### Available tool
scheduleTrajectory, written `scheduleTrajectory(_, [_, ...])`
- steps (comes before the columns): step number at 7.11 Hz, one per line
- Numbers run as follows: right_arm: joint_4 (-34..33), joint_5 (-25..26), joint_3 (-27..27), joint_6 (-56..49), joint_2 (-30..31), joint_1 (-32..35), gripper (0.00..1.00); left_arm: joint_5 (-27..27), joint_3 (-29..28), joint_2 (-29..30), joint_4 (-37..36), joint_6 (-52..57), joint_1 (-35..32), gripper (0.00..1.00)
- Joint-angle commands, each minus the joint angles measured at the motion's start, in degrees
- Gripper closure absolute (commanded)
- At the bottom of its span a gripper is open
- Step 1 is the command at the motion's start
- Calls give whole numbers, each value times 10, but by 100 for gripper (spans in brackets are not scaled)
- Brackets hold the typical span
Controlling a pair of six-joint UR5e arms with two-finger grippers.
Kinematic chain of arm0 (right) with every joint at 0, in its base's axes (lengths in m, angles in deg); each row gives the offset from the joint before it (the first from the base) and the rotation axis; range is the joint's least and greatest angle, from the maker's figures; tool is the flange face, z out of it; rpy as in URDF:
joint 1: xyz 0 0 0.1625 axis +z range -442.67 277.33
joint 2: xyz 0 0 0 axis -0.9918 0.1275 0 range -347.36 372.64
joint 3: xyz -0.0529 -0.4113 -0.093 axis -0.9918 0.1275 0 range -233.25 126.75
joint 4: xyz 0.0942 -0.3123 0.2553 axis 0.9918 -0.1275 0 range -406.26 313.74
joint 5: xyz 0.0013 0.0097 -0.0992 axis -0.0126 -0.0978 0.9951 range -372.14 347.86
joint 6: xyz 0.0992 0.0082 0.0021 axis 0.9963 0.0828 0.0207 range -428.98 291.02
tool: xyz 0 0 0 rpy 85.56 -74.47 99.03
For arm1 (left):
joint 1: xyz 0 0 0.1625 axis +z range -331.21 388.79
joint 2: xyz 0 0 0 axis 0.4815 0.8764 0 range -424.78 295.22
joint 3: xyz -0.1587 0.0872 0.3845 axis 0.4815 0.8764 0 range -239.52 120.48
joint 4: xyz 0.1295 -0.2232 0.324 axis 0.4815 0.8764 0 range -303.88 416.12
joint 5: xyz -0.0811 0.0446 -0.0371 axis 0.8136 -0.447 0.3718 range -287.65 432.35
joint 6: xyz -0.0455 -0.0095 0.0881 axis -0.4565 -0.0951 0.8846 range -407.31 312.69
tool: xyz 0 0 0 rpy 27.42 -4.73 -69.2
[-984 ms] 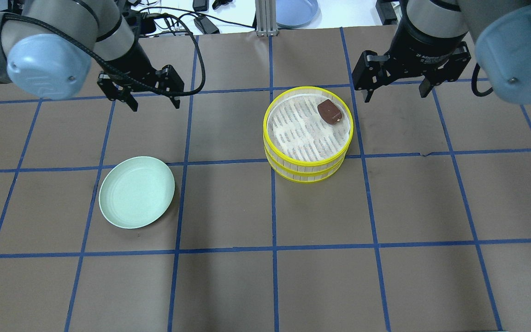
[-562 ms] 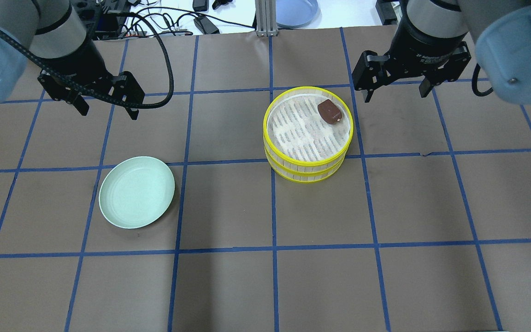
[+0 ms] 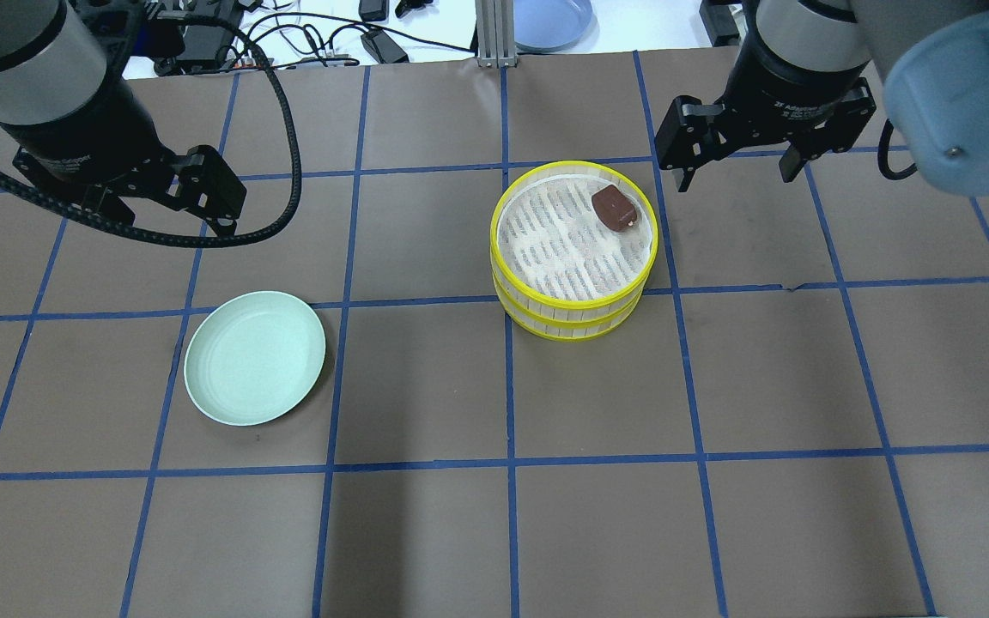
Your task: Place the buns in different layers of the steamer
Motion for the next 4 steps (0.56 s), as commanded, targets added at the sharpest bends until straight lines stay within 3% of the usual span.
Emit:
scheduleTrajectory(1, [1, 1, 0, 1, 1, 1, 0, 15, 4, -4, -1, -9, -4, 0])
scheduleTrajectory(4, [2, 1, 0, -1, 0, 0, 0, 8, 4, -13, 2, -11, -7, 0])
